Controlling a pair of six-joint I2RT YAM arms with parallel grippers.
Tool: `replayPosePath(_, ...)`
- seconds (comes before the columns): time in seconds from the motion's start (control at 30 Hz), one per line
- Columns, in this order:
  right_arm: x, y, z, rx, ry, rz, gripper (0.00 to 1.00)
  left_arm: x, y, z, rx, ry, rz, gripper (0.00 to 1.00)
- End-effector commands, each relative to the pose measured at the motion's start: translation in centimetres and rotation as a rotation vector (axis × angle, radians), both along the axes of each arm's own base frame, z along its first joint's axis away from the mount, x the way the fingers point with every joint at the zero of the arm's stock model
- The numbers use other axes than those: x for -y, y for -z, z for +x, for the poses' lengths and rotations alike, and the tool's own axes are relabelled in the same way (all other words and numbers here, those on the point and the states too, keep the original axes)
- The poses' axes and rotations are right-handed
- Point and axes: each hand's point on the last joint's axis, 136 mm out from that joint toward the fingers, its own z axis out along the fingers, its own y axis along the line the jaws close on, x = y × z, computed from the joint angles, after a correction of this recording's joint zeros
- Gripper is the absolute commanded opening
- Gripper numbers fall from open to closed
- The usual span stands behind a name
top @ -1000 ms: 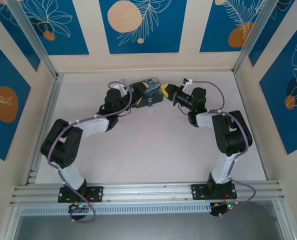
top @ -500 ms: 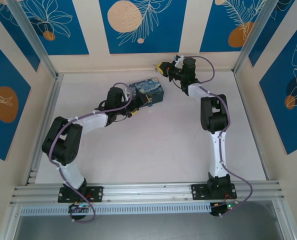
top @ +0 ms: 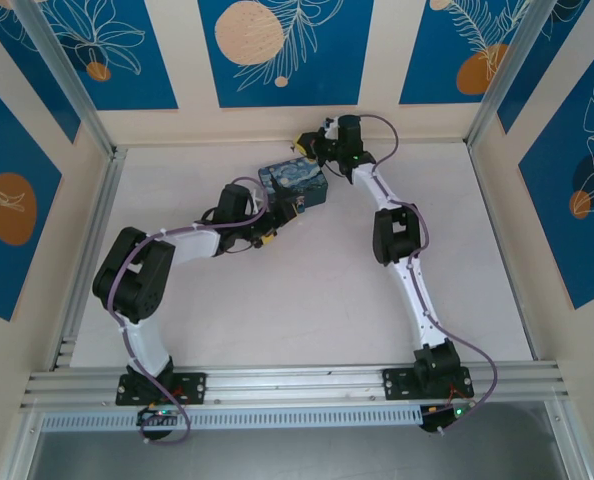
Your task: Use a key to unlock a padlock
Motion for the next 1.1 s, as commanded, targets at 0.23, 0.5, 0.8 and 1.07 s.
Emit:
replayPosePath(0.23, -2.8, 1.3, -6.9, -0.048, -0.167, -0.124, 0.00, -0.3, -0.1, -0.9, 0.019, 0.023, 0.021, 1.00)
replayPosePath(0.5, -3.2, 4.0, -14.4, -0.109, -0.203, -0.140, 0.00, -1.0, -0.6, -2.4, 0.035, 0.043, 0.034, 1.00)
replayPosePath(0.8, -3.3, 3.1, -16.9, -0.111, -0.190, -0.144, 0.00, -2.3, 2.4, -6.0, 0.089, 0.215, 0.188, 0.97)
replayPosePath(1.07, -3.7, 3.1, -17.6, -0.117, -0.201, -0.155, 0.00, -1.7, 5.3, -6.8, 0.191, 0.297, 0.308, 0.88)
